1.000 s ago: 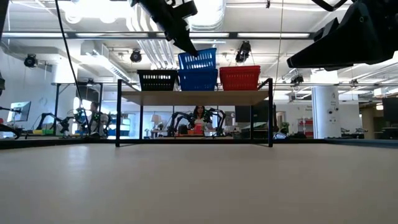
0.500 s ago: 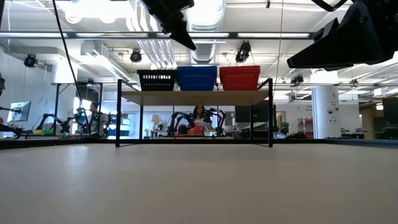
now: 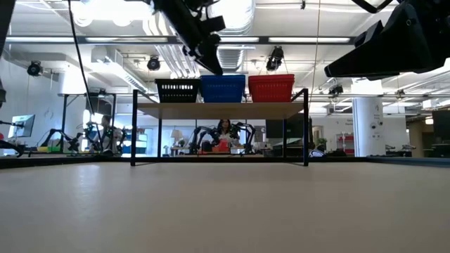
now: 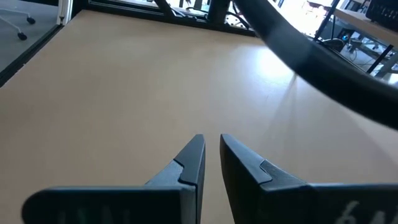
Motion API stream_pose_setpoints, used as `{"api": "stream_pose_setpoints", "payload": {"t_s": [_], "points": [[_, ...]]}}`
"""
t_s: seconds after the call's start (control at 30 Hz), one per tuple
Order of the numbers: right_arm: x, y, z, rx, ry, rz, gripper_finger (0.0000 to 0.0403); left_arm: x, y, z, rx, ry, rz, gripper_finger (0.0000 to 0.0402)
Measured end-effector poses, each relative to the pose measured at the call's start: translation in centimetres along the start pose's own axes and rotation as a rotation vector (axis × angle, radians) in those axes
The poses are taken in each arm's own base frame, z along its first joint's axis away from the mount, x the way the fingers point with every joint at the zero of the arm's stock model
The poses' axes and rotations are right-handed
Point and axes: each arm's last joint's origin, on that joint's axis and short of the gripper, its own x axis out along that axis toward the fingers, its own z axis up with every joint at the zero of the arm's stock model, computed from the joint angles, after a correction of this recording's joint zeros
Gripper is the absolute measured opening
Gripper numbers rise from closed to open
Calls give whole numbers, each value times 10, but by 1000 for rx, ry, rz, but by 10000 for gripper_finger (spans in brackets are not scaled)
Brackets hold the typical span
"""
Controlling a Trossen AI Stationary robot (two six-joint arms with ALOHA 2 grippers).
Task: Stack baskets on shelf by color
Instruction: Stack the blue bin on the blue bins on the shelf, then stack the black bin on the black bins on the shelf
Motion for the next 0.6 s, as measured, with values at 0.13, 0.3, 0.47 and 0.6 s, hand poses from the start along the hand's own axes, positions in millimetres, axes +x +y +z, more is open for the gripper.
{"api": "stream_pose_setpoints", "payload": {"t_s": [0.13, 0.3, 0.47, 0.6], "points": [[0, 0, 0, 0, 0, 0, 43, 17, -6, 0, 2, -8, -37, 81], [0, 0, 1, 0, -2, 0, 43, 25, -10, 2, -1, -31, -80, 79], [-7, -2, 9, -13, -31, 12, 43, 12, -6, 12, 3, -70, -76, 79], [-15, -4, 18, -32, -64, 4, 43, -11, 0, 18, 11, -123, -65, 79]]}}
